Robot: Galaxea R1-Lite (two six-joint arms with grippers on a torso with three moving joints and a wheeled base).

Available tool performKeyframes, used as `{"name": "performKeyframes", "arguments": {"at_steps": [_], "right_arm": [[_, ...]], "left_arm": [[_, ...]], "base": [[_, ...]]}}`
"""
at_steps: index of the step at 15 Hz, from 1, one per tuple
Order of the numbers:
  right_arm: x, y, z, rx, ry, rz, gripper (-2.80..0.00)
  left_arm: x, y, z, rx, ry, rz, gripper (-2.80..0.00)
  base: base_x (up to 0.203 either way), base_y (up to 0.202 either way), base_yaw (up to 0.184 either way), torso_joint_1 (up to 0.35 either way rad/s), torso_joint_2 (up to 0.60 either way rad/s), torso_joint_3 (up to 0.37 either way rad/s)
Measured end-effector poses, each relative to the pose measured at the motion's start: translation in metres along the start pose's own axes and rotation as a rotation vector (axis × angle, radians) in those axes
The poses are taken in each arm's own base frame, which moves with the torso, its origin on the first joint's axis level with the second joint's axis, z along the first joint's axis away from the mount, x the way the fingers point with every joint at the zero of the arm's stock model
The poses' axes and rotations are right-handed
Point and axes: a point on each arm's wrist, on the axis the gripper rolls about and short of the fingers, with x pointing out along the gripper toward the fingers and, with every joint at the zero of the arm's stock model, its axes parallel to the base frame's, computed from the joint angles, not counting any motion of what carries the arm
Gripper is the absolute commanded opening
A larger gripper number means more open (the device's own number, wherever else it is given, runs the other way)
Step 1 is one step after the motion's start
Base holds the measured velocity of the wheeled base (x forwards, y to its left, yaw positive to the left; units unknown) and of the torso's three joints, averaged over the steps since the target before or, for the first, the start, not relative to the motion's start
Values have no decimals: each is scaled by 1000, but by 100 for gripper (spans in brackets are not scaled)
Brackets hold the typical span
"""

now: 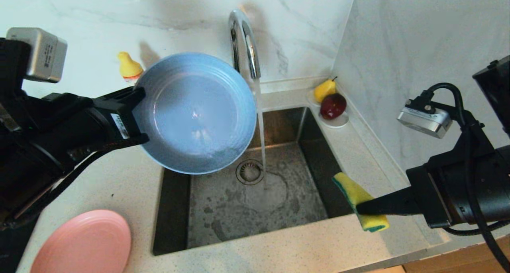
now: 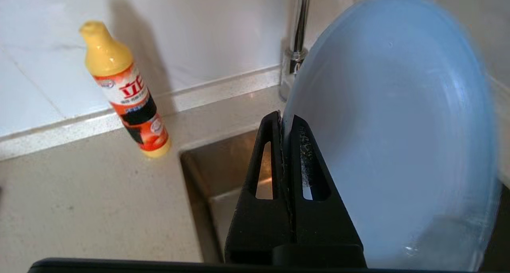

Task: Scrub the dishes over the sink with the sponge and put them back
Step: Wipe the plate

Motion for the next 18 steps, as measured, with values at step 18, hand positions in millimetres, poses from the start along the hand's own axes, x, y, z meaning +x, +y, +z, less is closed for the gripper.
{"name": "performKeyframes", "arguments": {"at_steps": [18], "right_arm": [[-12, 45, 5, -115, -11, 145, -280]], "left_arm": [[-39, -6, -44, -278, 614, -286, -280]], "base": [[0, 0, 0, 0, 0, 0]]}}
